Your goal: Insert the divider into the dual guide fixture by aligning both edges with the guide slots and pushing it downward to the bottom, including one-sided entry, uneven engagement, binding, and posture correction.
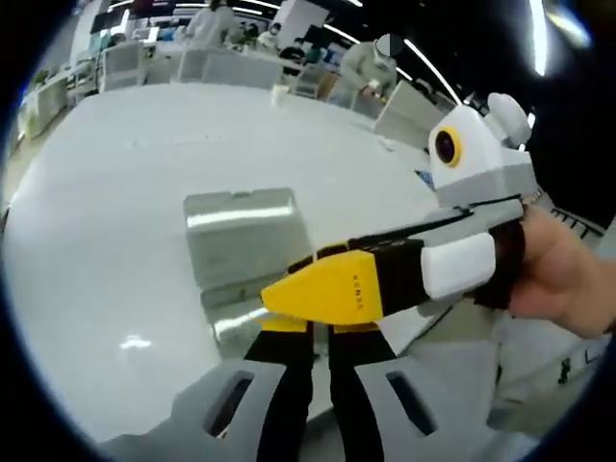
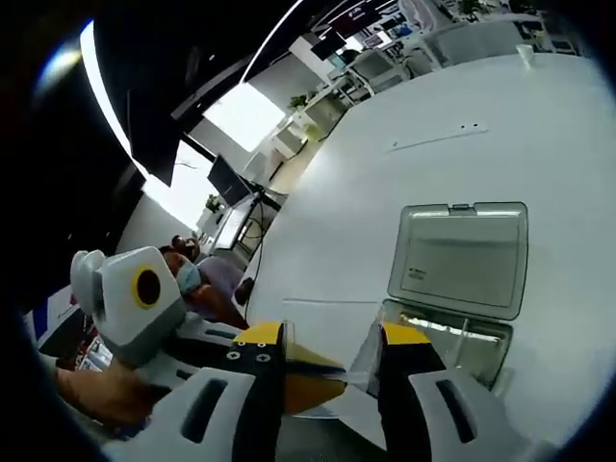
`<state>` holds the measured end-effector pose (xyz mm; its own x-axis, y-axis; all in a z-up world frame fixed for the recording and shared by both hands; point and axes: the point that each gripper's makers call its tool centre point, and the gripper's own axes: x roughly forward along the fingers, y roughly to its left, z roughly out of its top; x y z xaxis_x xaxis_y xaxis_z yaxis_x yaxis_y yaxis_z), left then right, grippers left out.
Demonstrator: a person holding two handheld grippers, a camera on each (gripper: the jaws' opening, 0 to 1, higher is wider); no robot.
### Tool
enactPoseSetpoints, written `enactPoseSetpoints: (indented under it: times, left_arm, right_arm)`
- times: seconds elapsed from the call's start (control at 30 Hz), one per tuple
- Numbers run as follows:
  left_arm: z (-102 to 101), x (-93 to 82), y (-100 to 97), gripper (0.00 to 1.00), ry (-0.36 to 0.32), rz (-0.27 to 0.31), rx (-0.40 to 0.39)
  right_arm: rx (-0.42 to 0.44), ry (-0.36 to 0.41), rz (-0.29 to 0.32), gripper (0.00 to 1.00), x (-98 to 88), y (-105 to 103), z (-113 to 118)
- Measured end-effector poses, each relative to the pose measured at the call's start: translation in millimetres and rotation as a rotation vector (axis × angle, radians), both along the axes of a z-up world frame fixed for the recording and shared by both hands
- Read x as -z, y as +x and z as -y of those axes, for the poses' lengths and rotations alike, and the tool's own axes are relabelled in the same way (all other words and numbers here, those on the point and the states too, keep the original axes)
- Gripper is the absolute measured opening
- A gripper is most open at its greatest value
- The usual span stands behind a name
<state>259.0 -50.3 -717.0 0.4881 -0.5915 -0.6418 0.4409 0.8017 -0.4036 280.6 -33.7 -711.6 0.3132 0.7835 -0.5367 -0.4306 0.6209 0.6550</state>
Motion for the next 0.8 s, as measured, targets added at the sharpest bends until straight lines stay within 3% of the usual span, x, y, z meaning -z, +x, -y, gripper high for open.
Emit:
enactPoseSetpoints:
  times: [0.3, 0.5, 0.63, 0.8]
  left_arm:
    - [1, -2.9, -0.8, 0.02, -0.042, -0.045, -0.006]
    - [-6, -4.7, -0.8, 0.02, -0.063, -0.09, -0.019]
    - [-13, -0.9, -1.1, 0.02, -0.053, -0.114, -0.024]
    - [-27, 1.8, 2.8, 0.02, -0.037, -0.161, -0.05]
  right_arm:
    - [-0.004, 0.025, 0.018, 0.34, -5.4, 0, 5]
    - [0.015, 0.067, 0.028, 0.43, -12.5, 4, 9]
    - [0.015, 0.121, 0.087, 0.46, -23.9, 6, 12]
    - [-0.036, 0.126, 0.172, 0.49, -25.6, 2, 20]
